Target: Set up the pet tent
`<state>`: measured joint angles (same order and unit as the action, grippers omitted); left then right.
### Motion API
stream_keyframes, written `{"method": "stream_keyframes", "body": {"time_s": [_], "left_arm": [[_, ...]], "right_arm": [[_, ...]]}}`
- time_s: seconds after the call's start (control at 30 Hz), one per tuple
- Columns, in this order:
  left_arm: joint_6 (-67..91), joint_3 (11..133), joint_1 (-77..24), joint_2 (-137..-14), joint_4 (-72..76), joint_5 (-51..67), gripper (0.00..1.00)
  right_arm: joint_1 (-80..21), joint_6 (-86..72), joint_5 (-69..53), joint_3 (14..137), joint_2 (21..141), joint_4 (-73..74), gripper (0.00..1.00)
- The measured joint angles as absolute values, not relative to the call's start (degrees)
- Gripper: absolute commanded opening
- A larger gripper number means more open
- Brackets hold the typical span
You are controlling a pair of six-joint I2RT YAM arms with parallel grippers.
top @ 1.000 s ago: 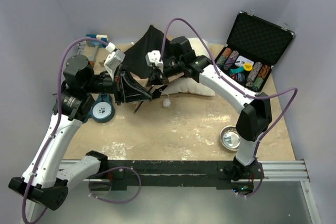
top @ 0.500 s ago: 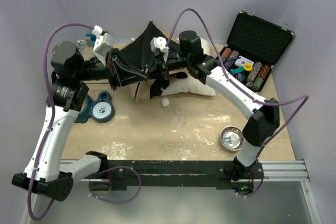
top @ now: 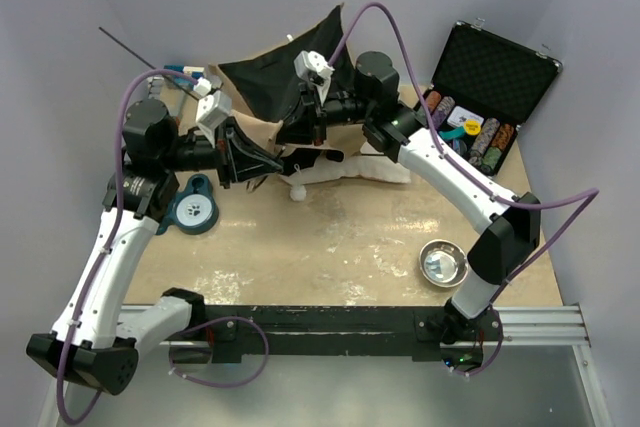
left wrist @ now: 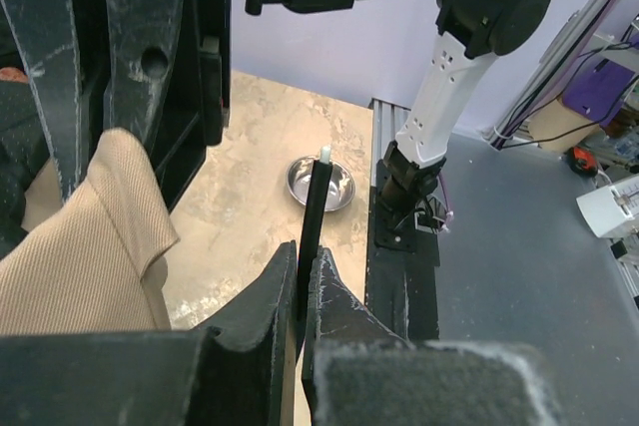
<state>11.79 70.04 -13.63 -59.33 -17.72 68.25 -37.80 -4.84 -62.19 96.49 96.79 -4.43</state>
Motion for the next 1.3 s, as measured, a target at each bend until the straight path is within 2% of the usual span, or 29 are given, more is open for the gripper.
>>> {"method": "stream_keyframes", "body": {"time_s": [0.37, 1.3], "left_arm": [[16.53, 63.51, -8.71, -56.14, -13.93, 70.54, 0.0], [12.75, 62.81, -7.11, -59.02, -19.0, 70.3, 0.0]], "right_arm": [[-37.85, -6.83, -64.07, 95.09, 96.79, -4.75, 0.0], [-37.85, -12.67, -64.47, 92.84, 96.75, -9.91, 0.0]]}}
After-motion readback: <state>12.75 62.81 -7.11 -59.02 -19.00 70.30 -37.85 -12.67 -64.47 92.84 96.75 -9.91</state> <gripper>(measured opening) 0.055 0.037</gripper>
